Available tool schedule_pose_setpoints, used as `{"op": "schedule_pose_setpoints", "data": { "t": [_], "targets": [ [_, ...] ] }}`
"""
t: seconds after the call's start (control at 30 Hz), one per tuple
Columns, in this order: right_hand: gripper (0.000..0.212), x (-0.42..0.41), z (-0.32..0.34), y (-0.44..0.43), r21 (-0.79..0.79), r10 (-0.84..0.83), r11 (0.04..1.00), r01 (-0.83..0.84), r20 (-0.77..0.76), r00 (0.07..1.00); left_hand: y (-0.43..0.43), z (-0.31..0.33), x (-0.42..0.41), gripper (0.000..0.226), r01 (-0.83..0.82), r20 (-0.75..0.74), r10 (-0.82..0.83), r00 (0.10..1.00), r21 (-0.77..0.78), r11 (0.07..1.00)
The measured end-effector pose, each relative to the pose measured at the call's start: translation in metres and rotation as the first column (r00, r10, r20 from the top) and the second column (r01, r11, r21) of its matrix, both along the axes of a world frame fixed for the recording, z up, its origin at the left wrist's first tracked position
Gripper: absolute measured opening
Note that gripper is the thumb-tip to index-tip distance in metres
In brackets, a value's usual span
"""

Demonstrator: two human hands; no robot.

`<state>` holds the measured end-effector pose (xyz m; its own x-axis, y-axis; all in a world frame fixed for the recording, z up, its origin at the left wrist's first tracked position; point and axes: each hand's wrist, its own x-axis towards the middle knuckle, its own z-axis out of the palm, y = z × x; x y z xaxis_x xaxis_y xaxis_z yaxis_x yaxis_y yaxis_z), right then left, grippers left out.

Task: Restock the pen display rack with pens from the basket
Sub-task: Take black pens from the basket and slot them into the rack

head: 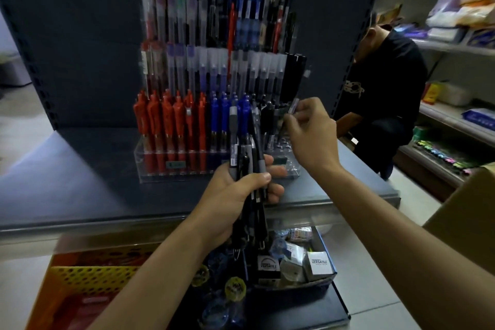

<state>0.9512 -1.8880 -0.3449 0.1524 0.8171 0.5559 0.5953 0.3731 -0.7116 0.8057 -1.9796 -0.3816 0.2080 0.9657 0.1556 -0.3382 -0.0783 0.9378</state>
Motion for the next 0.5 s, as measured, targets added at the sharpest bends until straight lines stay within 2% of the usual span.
{"op": "schedule_pose_setpoints", "data": {
  "t": [0.1,0.5],
  "targets": [
    [0.009,0.0005,0.0009,0.0025,0.038,0.016,0.999,-0.016,-0.008,1.000,0.0010,0.0027,-0.0016,0.020,-0.015,-0.004,0.015,1.000,0.001,1.000],
    [0.005,-0.0047,0.0047,0.0094,-0.021,-0.028,0.999,0.030,0.115,0.993,0.0009,0.0033,-0.0061,0.020,-0.002,-0.005,0.002,1.000,-0.008,1.000]
  ]
}}
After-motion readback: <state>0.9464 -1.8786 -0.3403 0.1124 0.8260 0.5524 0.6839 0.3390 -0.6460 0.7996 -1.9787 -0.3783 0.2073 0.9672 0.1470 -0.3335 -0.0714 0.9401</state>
